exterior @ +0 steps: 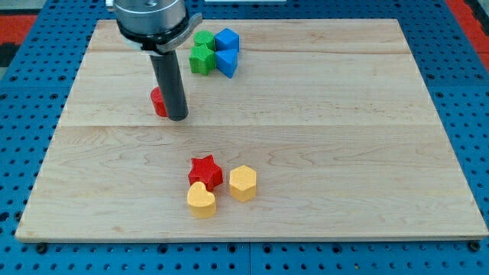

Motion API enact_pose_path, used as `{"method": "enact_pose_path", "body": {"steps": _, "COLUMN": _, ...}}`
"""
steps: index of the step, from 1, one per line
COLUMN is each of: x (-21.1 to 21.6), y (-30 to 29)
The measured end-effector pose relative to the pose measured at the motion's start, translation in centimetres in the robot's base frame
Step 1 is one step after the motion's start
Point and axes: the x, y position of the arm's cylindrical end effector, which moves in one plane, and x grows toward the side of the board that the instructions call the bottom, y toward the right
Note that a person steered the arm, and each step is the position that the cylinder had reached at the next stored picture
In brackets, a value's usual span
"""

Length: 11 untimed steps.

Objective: Push the red circle to the bottom left of the green star

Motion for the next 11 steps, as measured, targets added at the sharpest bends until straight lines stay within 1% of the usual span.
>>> {"method": "enact_pose_path", "body": {"steps": 1, "x": -0.6, "y": -3.0}}
{"method": "enact_pose_path", "body": {"steps": 2, "x": 0.5, "y": -8.5}}
{"method": "enact_pose_path", "body": {"steps": 3, "x": -1.2, "y": -8.8}}
{"method": "enact_pose_path", "body": {"steps": 5, "x": -3.3, "y": -0.7}}
{"method": "enact_pose_path", "body": {"steps": 6, "x": -3.5, "y": 0.9}}
{"method": "enact_pose_path", "body": {"steps": 7, "x": -2.6, "y": 0.7}}
{"method": "enact_pose_path", "body": {"steps": 8, "x": -3.1, "y": -3.6}}
{"method": "enact_pose_path", "body": {"steps": 9, "x": -5.3, "y": -6.1}}
{"method": "enact_pose_path", "body": {"steps": 11, "x": -5.5, "y": -2.5}}
